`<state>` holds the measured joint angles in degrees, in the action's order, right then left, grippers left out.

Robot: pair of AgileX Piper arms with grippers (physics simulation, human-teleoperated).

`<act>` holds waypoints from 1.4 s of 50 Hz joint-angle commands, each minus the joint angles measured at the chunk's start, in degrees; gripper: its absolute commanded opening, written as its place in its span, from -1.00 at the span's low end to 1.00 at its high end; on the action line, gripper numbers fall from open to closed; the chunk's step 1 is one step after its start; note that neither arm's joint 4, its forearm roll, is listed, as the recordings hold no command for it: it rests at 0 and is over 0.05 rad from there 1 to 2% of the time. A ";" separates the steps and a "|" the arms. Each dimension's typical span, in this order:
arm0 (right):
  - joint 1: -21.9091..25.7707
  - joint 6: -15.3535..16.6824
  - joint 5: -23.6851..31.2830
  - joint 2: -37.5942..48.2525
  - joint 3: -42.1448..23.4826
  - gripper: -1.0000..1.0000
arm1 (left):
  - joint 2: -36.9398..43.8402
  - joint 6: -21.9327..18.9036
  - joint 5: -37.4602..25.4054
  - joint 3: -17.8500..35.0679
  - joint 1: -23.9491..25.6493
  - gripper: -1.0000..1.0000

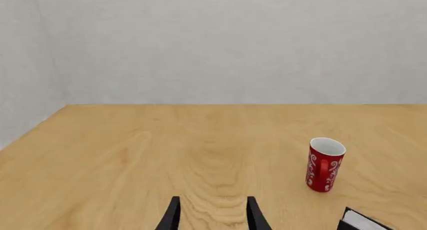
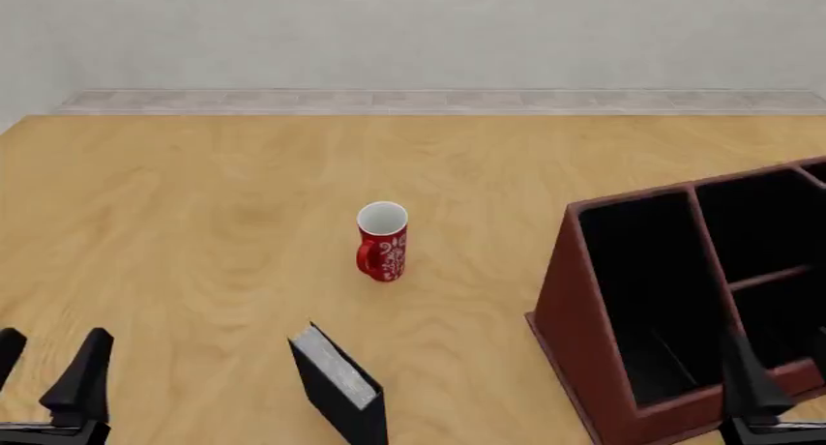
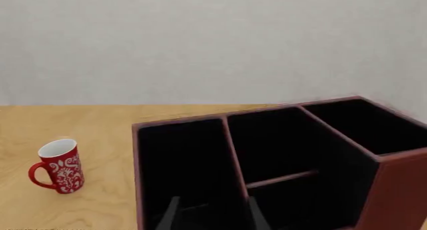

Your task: Pick up the book and place it in the left compartment of the caddy.

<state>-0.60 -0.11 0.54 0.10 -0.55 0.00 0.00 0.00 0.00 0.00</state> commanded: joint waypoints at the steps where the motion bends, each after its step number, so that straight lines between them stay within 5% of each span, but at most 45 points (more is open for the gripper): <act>1: 0.82 -0.06 -0.31 0.03 0.28 1.00 | 0.00 0.00 0.00 0.00 0.00 1.00; 13: 3.17 0.34 -0.07 -0.07 0.49 1.00 | 0.00 0.00 0.00 0.00 0.00 1.00; 66: 26.52 1.75 -0.30 -0.09 0.53 1.00 | 0.00 0.00 0.00 0.00 0.00 1.00; 70: 29.69 -0.98 -1.15 -0.09 0.41 1.00 | 0.00 0.00 0.00 0.00 0.00 1.00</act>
<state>23.93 0.85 -0.19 0.00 -0.04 0.00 0.00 0.00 0.00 0.00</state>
